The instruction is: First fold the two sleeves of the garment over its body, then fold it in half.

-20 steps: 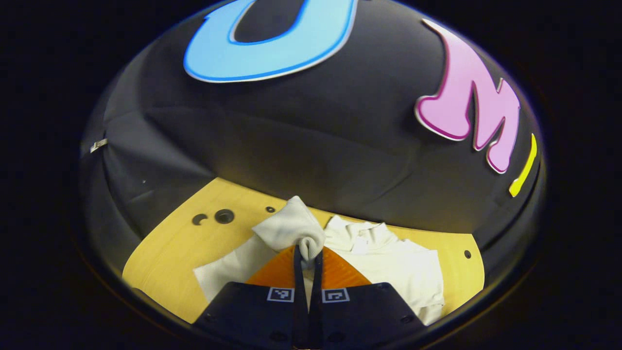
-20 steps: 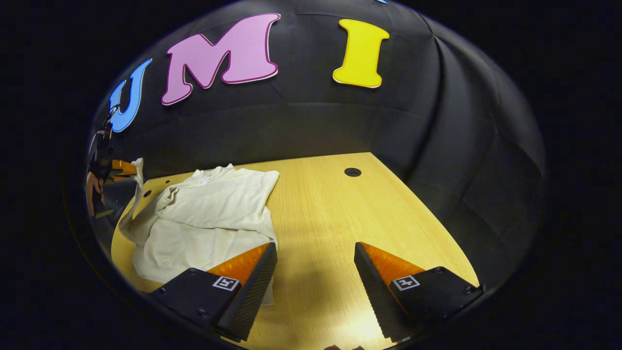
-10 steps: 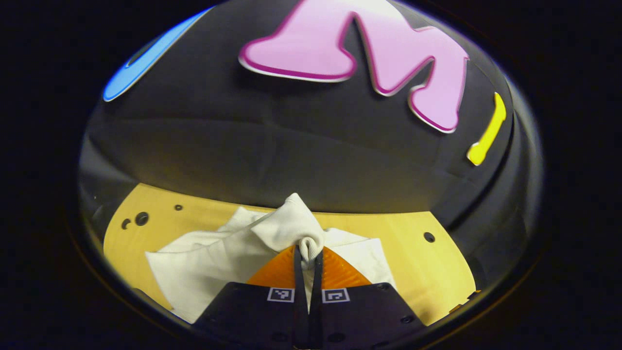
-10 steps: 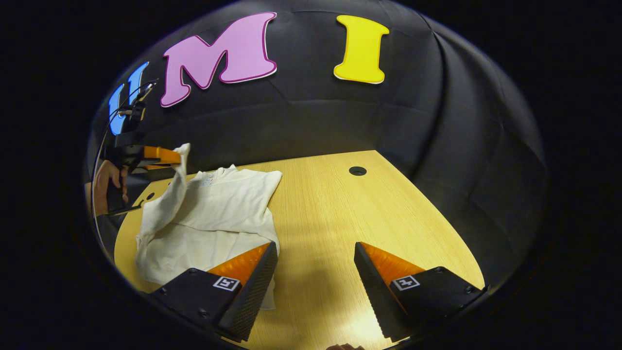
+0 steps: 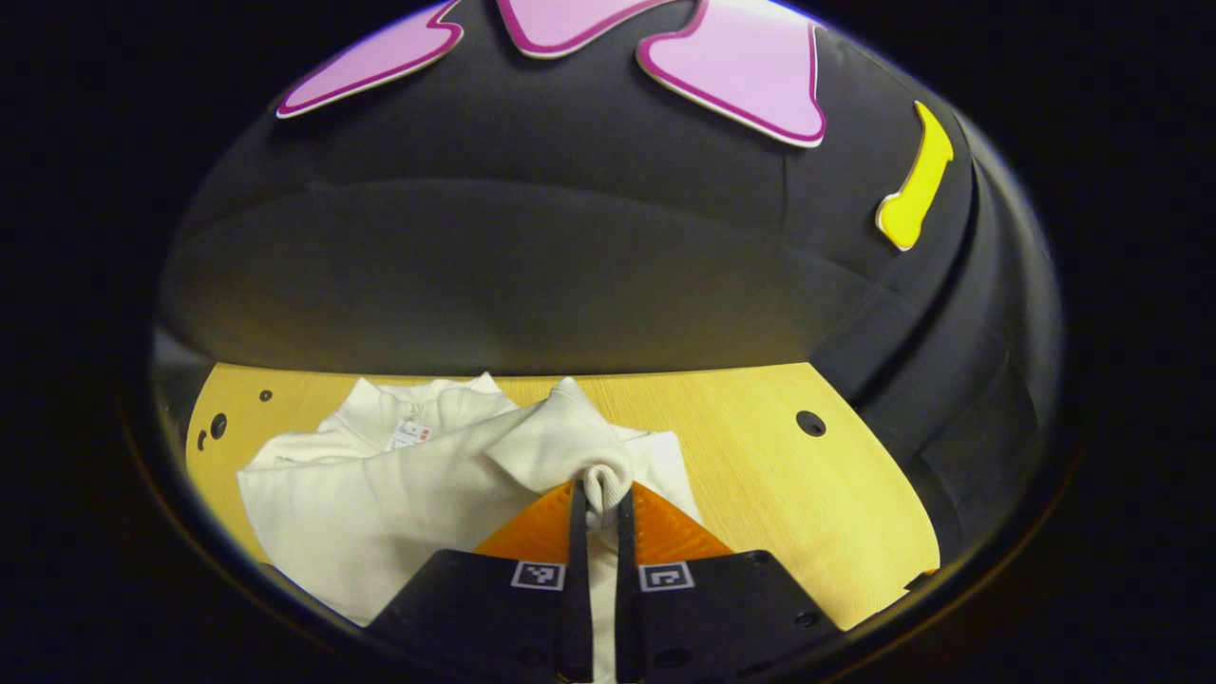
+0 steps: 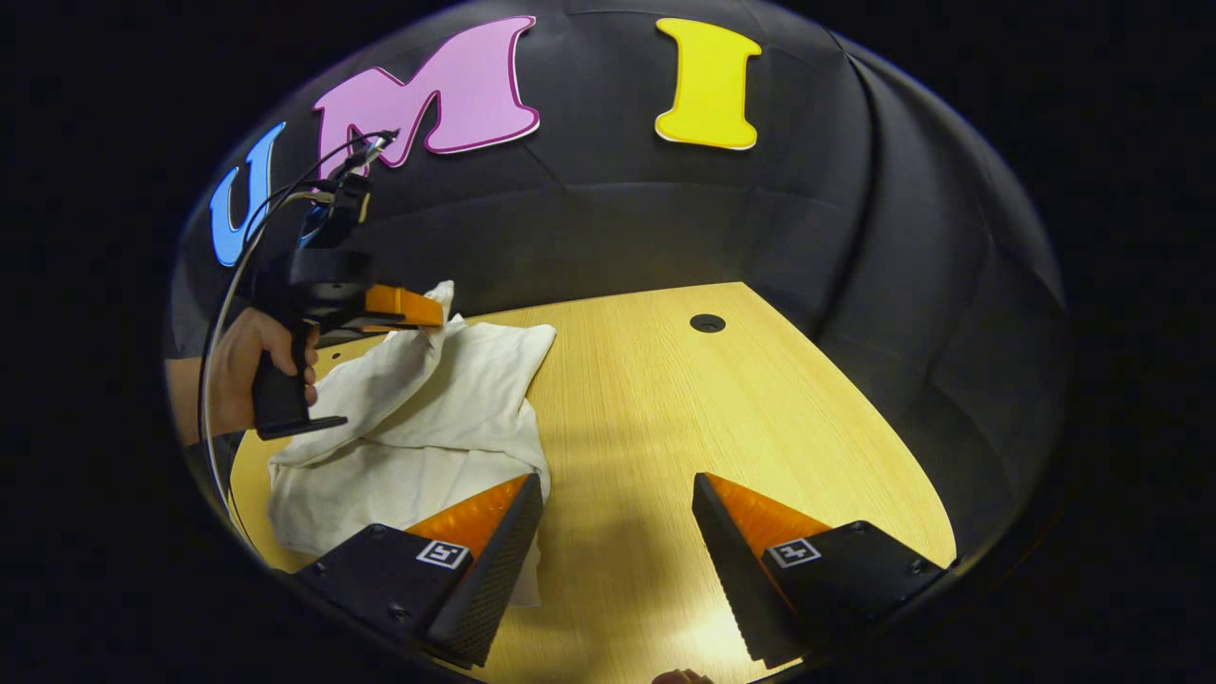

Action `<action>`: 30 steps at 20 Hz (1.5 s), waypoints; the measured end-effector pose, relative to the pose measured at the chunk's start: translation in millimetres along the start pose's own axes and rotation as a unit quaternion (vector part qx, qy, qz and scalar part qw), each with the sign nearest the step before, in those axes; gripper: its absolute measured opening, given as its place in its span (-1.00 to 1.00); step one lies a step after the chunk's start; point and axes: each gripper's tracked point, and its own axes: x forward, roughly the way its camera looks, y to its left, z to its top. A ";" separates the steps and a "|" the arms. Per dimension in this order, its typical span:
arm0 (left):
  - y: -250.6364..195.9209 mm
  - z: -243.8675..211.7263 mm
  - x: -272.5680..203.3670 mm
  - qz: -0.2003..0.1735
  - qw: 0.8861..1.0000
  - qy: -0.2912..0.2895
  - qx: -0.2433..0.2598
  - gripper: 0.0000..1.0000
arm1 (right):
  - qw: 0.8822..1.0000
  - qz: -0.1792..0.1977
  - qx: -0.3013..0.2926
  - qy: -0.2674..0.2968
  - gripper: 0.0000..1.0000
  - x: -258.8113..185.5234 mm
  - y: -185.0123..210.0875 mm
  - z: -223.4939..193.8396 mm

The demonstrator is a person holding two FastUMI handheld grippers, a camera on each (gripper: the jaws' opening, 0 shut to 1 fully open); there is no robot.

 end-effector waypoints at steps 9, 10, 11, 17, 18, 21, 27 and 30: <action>-33.7 13.0 -32.5 -0.053 0.998 -0.031 -0.006 0.39 | 1.000 0.008 -0.012 0.010 0.94 -12.7 5.2 -7.5; -24.8 13.3 -42.8 -0.047 0.998 -0.032 -0.003 0.51 | 1.000 0.011 -0.012 0.008 0.94 -14.7 7.6 -7.6; -14.2 12.1 -53.4 -0.039 0.999 -0.033 0.001 0.77 | 1.000 0.014 -0.013 0.008 0.94 -16.8 10.8 -8.0; 74.1 -19.7 -124.7 0.027 0.999 -0.031 -0.016 0.96 | 0.999 0.043 -0.022 0.018 0.92 -31.3 44.4 -18.7; 89.8 -27.6 -138.3 0.037 0.999 -0.030 -0.022 0.96 | 0.998 0.047 -0.027 0.021 0.93 -33.5 49.5 -21.6; 139.8 -60.1 -179.9 0.073 0.996 -0.022 -0.037 0.96 | 0.997 0.061 -0.030 0.036 0.92 -37.1 65.2 -34.9; 224.6 -153.4 -249.9 0.145 0.986 0.024 -0.081 0.96 | 0.994 0.067 -0.005 0.085 0.93 -24.9 84.8 -63.1; 243.3 -190.1 -271.2 0.156 0.980 0.046 -0.115 0.96 | 0.993 0.068 -0.017 0.089 0.98 -19.2 90.6 -66.3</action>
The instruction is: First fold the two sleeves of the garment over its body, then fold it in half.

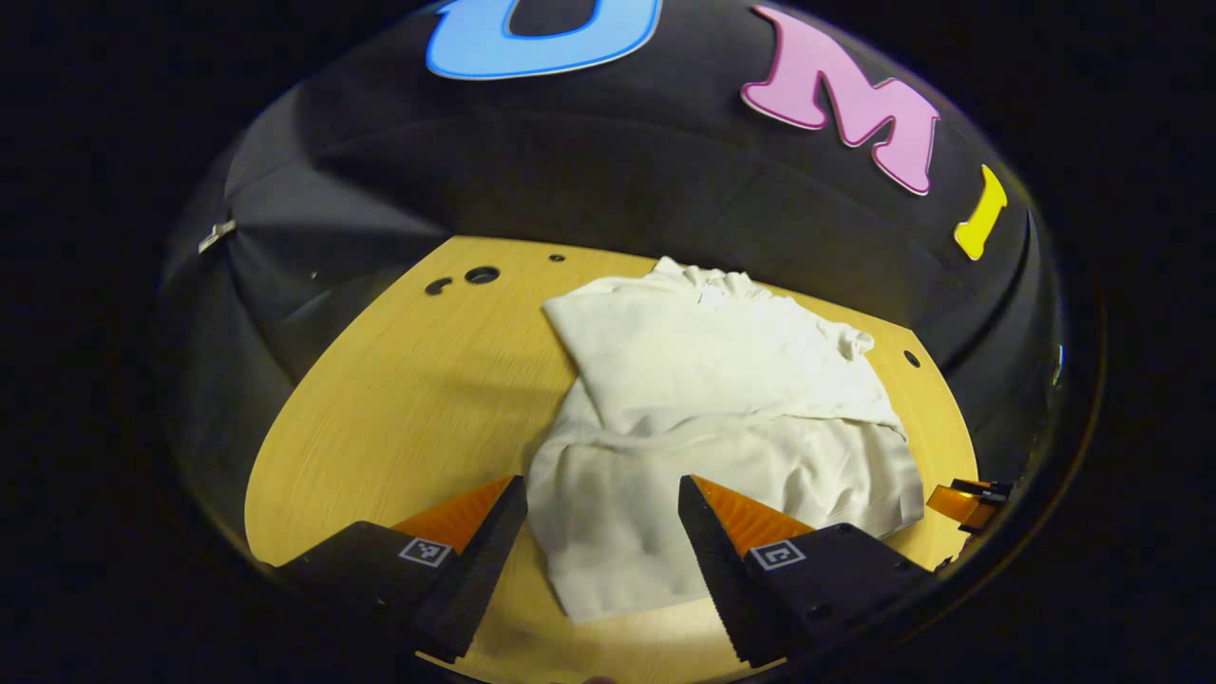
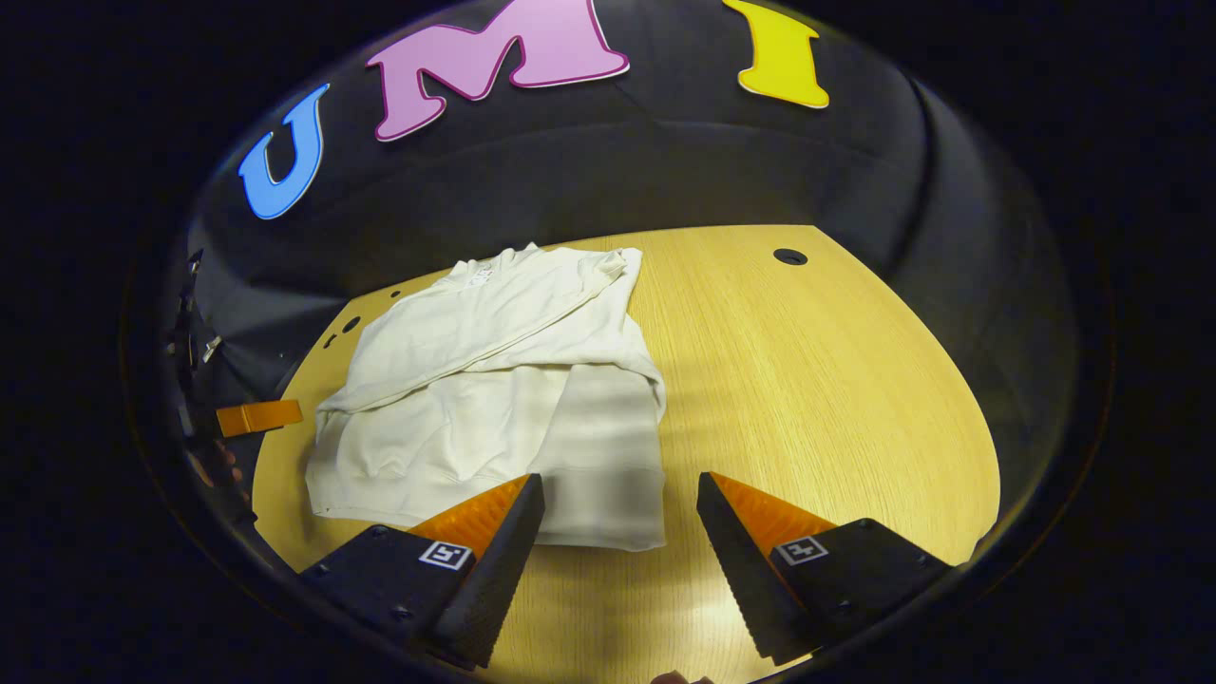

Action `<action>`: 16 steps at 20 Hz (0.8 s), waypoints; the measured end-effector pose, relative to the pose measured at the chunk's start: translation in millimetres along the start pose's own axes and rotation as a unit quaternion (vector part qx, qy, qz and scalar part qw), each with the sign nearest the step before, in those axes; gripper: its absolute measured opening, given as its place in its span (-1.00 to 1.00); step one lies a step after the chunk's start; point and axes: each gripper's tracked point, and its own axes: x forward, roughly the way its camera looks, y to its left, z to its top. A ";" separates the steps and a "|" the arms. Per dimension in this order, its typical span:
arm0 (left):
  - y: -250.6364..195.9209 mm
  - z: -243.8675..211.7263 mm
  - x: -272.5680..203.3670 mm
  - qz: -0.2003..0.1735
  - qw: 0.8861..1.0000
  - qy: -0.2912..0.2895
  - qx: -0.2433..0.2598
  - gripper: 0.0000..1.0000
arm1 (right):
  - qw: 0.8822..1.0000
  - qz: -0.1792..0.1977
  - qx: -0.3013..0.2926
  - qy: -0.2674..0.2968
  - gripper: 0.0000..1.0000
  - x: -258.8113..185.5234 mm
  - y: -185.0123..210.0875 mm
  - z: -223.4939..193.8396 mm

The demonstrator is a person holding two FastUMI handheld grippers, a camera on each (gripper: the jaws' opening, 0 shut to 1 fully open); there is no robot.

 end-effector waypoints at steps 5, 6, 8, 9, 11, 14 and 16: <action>17.7 -39.9 -4.9 0.004 1.000 0.025 -0.011 0.96 | 1.000 -0.007 0.014 0.025 0.99 20.3 9.8 -9.2; 16.5 -47.7 -3.6 0.001 0.999 0.032 -0.013 0.96 | 0.999 -0.007 0.016 0.028 0.99 24.6 13.3 -10.0; 12.1 -59.5 1.0 0.000 0.999 0.042 -0.013 0.96 | 0.999 -0.012 0.012 0.038 0.99 34.2 16.0 -15.8; 11.6 -64.7 4.8 0.002 0.999 0.047 -0.014 0.96 | 0.999 -0.016 0.008 0.044 0.98 36.4 15.5 -19.3; 7.5 -73.2 10.3 0.003 0.998 0.063 -0.028 0.96 | 0.998 -0.027 -0.001 0.051 0.98 41.1 11.3 -24.2; 12.0 -80.1 16.6 0.033 0.997 0.067 -0.037 0.96 | 0.997 -0.039 0.004 0.062 0.99 49.6 9.8 -30.0; 12.1 -80.3 22.7 0.053 0.996 0.066 -0.019 0.95 | 0.997 -0.049 0.003 0.060 0.99 53.6 8.3 -30.4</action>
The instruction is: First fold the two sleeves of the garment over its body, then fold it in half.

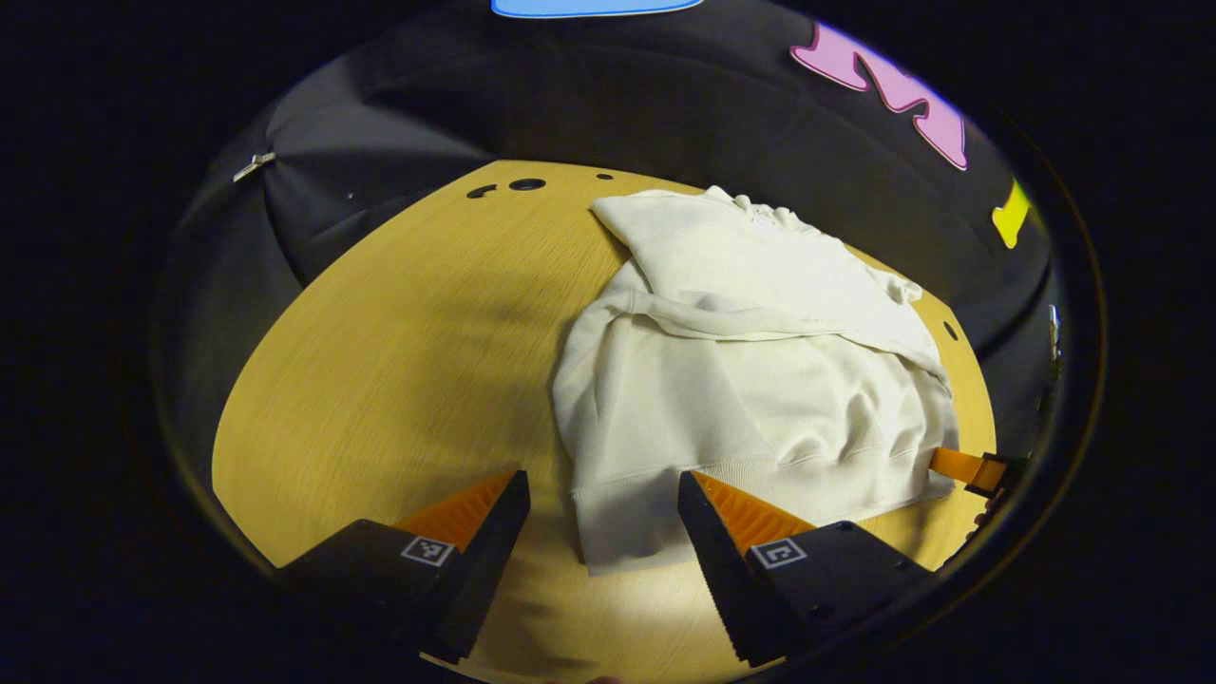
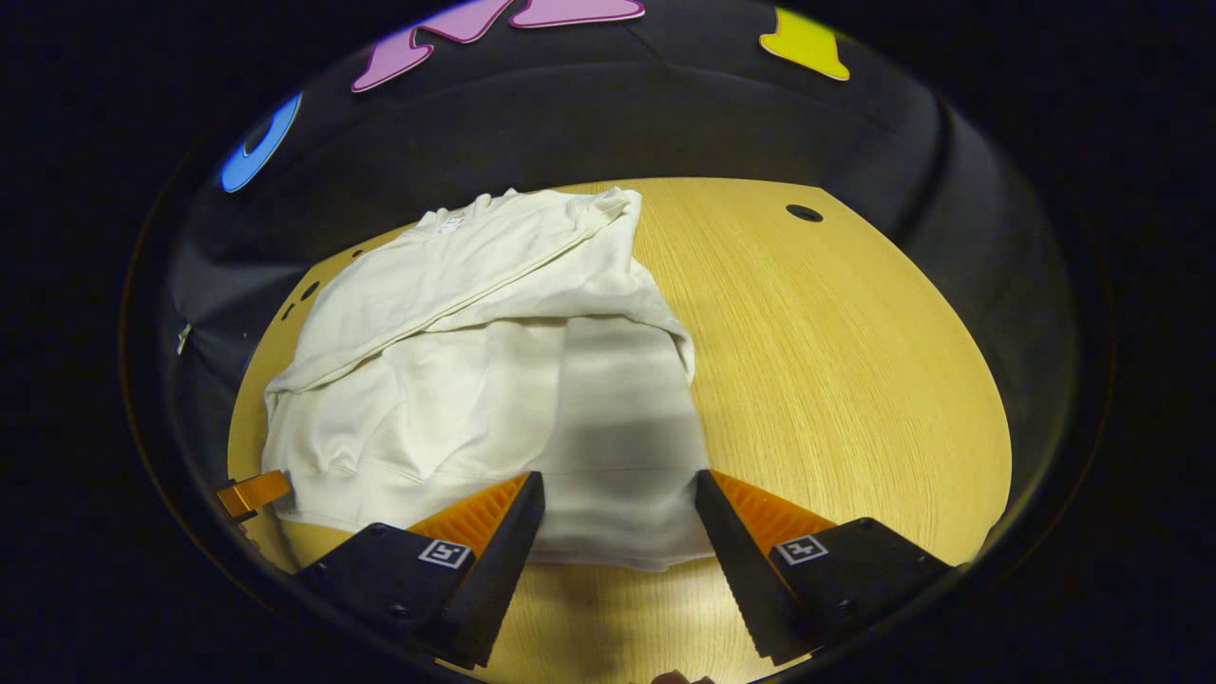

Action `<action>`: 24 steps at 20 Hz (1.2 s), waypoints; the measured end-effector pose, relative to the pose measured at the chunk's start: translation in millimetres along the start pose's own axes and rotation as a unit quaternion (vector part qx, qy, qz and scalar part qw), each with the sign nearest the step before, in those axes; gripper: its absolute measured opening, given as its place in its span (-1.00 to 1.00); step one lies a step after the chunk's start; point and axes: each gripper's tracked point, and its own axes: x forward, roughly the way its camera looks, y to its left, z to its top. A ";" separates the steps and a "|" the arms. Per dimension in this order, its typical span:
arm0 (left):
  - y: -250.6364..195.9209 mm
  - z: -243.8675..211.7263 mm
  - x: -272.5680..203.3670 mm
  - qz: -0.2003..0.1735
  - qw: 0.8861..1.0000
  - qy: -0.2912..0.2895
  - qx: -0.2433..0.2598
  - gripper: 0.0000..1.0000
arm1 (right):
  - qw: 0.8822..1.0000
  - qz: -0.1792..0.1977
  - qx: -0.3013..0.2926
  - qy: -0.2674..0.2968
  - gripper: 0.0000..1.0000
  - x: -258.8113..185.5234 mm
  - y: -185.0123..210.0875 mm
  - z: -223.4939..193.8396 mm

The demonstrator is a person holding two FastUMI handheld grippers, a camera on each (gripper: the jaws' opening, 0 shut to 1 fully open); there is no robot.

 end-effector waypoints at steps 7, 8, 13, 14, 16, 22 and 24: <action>-14.1 -3.2 3.8 0.008 0.999 -0.001 0.038 0.84 | 0.999 -0.017 -0.024 -0.013 0.99 2.5 1.8 -3.2; -19.5 -3.5 4.5 0.002 0.999 -0.001 0.045 0.72 | 0.999 -0.014 -0.026 -0.012 0.97 2.9 3.9 -3.3; -38.2 -4.0 6.1 -0.009 0.997 -0.003 0.071 -0.42 | 0.998 0.010 -0.065 -0.020 -0.06 3.2 16.2 -5.5; -39.7 -3.3 6.1 -0.014 0.997 -0.003 0.070 -0.53 | 0.998 0.015 -0.065 -0.014 0.10 2.9 17.1 -5.3; -42.2 -2.1 6.9 -0.030 0.997 -0.003 0.066 -0.63 | 0.998 0.016 -0.054 -0.010 -0.22 2.2 21.1 -3.5; -53.5 4.4 9.0 -0.086 0.996 -0.011 0.035 -0.86 | 0.998 0.044 -0.046 0.003 -0.85 1.3 20.6 -2.5; -53.0 6.9 8.6 -0.096 0.995 -0.014 0.013 -0.87 | 0.998 0.045 -0.034 0.001 -0.86 0.8 18.6 -0.6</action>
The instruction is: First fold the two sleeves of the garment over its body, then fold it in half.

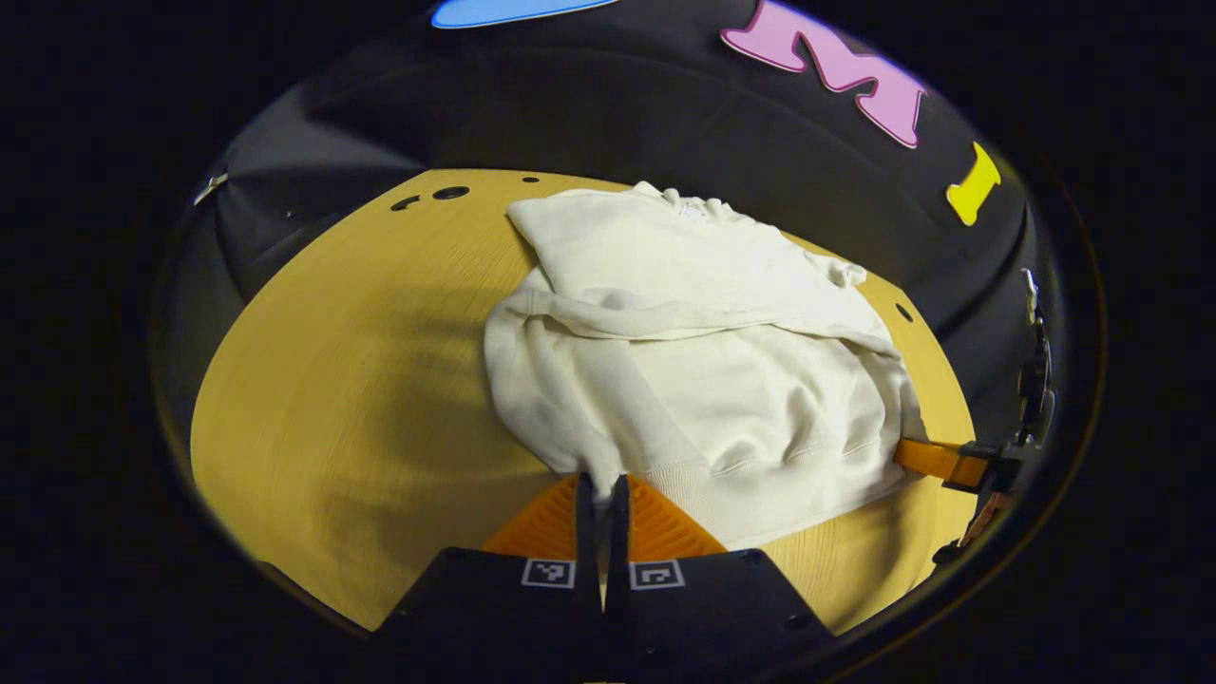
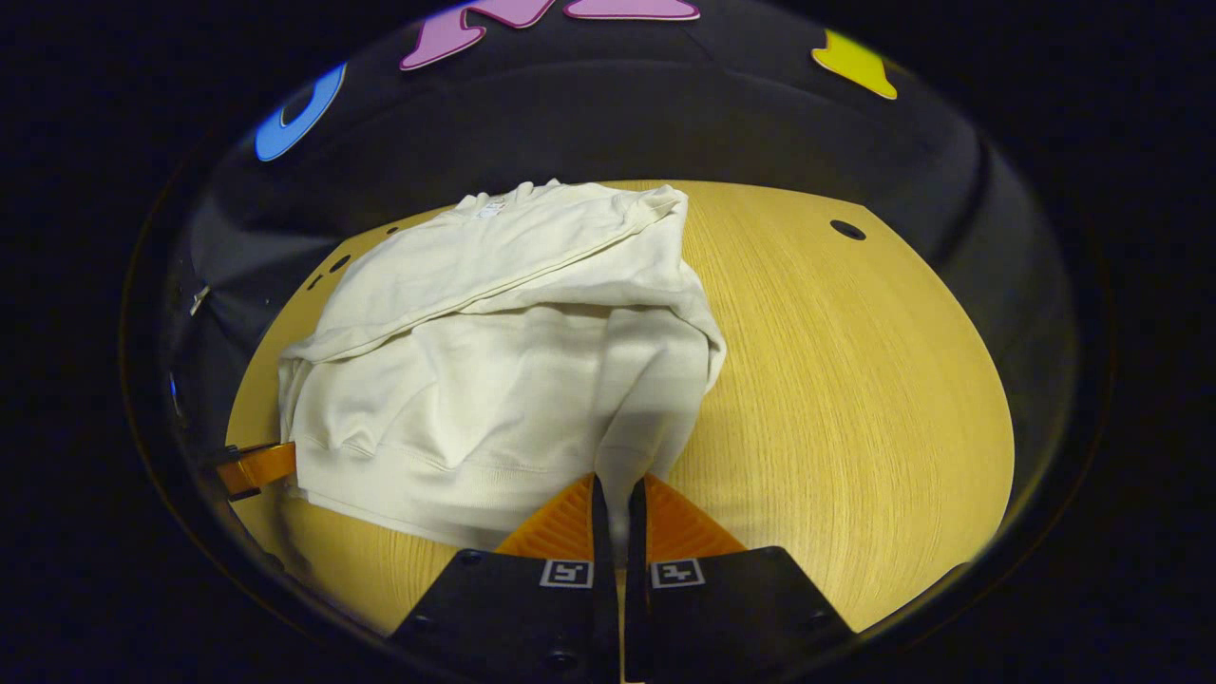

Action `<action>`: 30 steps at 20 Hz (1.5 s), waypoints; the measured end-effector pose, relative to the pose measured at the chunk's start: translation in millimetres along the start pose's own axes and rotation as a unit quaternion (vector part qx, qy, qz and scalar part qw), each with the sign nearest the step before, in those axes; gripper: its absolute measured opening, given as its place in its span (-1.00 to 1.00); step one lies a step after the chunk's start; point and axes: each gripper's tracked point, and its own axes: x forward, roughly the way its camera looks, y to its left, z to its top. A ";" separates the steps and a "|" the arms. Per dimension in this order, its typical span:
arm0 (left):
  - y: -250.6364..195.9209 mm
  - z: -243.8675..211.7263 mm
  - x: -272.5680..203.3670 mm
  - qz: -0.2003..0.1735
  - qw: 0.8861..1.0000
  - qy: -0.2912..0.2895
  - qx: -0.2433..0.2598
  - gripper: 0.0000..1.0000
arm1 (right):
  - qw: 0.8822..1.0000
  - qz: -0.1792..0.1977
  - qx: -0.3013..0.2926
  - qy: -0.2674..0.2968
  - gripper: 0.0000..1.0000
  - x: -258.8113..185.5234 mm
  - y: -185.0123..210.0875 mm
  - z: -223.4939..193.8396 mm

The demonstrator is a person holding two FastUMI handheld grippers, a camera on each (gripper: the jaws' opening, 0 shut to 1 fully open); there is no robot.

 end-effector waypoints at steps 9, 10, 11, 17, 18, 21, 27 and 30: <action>-1.2 18.4 -5.1 -0.036 0.997 -0.024 -0.063 -0.87 | 0.999 0.011 0.044 -0.024 -0.86 -3.2 11.5 19.2; -3.5 25.2 -6.5 -0.039 0.997 -0.030 -0.065 -0.87 | 0.998 0.013 0.051 -0.025 -0.87 -2.4 12.7 22.4; -6.4 31.7 -7.2 -0.044 0.996 -0.036 -0.068 -0.87 | 0.998 0.014 0.055 -0.028 -0.87 -3.0 13.6 26.5; -19.6 85.6 -9.8 -0.059 0.993 -0.077 -0.060 -0.88 | 0.996 0.028 0.050 -0.071 -0.86 -6.3 27.6 77.2; -20.9 97.4 -6.5 -0.058 0.993 -0.084 -0.058 -0.87 | 0.995 0.030 0.053 -0.077 -0.87 -4.1 30.4 86.9; -20.6 122.0 -5.6 -0.061 0.991 -0.106 -0.060 -0.88 | 0.993 0.036 0.063 -0.090 -0.87 5.9 37.4 114.1; -22.5 189.5 13.0 -0.066 0.984 -0.151 -0.066 -0.87 | 0.989 0.038 0.065 -0.130 -0.87 19.5 39.6 175.3; -24.2 220.9 26.8 -0.067 0.982 -0.165 -0.066 -0.88 | 0.985 0.039 0.076 -0.149 -0.87 29.8 42.0 206.7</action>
